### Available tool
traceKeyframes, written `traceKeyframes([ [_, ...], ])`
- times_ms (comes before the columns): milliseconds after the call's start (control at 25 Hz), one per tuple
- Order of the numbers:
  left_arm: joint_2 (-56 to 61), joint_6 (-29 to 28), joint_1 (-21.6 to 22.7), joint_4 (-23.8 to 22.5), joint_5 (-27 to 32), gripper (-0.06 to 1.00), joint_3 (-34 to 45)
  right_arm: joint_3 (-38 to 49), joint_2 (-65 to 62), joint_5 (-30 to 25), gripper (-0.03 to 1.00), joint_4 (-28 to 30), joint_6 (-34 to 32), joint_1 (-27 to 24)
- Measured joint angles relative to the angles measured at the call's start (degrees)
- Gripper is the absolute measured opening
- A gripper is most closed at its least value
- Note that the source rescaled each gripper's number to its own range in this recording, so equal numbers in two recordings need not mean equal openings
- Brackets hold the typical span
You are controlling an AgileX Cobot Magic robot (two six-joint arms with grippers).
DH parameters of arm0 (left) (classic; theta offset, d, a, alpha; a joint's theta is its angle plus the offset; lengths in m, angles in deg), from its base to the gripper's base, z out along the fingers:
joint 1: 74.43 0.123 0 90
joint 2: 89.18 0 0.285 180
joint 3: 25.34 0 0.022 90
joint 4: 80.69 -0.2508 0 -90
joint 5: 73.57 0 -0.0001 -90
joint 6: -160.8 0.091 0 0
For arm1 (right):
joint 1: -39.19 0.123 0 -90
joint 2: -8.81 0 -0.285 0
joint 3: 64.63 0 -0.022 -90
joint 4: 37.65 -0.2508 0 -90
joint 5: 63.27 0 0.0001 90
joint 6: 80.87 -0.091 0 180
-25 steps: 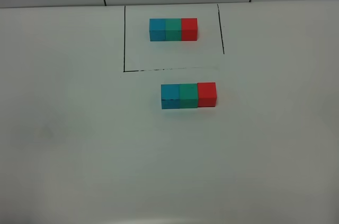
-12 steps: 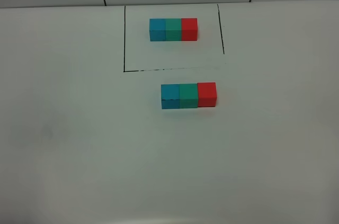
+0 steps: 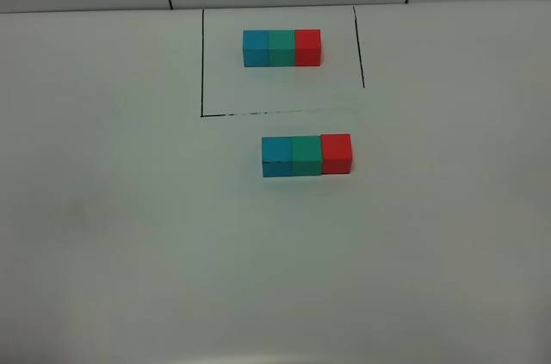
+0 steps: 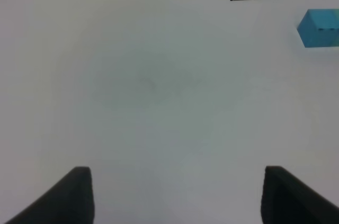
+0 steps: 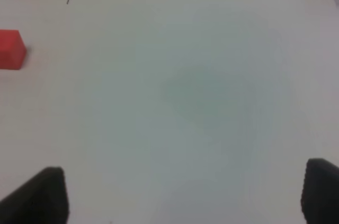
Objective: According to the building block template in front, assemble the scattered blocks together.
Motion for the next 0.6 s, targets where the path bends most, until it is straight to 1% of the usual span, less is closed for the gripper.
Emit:
traceKeyframes([
  [600, 0.0, 0.0, 0.0, 0.0, 0.0, 0.6, 0.0, 0.0, 0.0, 0.0, 0.93, 0.4, -0.7, -0.1],
])
